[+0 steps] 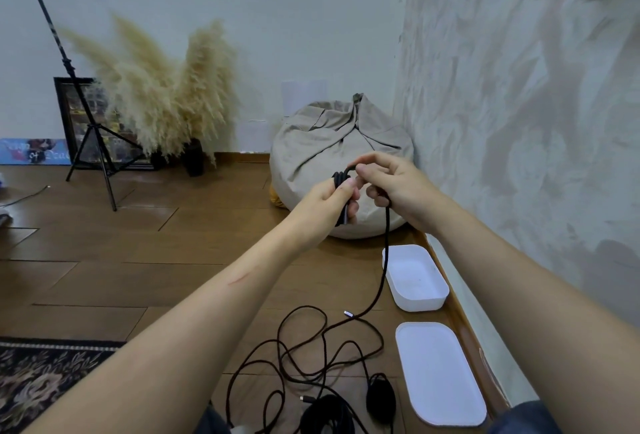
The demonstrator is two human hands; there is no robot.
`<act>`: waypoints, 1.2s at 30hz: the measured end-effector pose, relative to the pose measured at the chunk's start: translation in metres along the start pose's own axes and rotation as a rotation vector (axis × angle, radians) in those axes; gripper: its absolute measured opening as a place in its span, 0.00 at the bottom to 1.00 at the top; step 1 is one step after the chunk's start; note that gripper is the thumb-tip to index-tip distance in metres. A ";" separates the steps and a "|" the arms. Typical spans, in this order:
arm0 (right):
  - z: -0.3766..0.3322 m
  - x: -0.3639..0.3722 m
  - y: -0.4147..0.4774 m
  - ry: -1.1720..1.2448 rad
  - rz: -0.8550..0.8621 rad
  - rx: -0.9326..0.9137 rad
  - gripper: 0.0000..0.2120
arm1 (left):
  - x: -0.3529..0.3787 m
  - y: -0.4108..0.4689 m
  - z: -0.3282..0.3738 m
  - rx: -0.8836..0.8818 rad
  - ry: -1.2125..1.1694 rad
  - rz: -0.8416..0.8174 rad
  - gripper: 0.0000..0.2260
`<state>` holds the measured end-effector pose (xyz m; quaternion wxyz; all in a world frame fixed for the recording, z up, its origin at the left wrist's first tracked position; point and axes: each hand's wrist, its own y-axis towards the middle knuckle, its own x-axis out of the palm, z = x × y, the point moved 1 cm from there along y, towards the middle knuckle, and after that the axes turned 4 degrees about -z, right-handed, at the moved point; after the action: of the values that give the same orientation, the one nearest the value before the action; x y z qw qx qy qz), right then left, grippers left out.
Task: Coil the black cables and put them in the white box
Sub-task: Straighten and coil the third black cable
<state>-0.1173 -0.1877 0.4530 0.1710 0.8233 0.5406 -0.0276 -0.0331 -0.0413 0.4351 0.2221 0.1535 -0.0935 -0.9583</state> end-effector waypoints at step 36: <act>0.004 0.060 0.004 -0.711 -0.280 0.069 0.10 | -0.051 0.017 -0.021 -0.024 0.027 0.533 0.13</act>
<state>-0.0888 -0.1377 0.4367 0.3147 0.6859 0.5534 -0.3525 0.0238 -0.0353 0.4326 0.4698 0.1334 -0.1165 -0.8648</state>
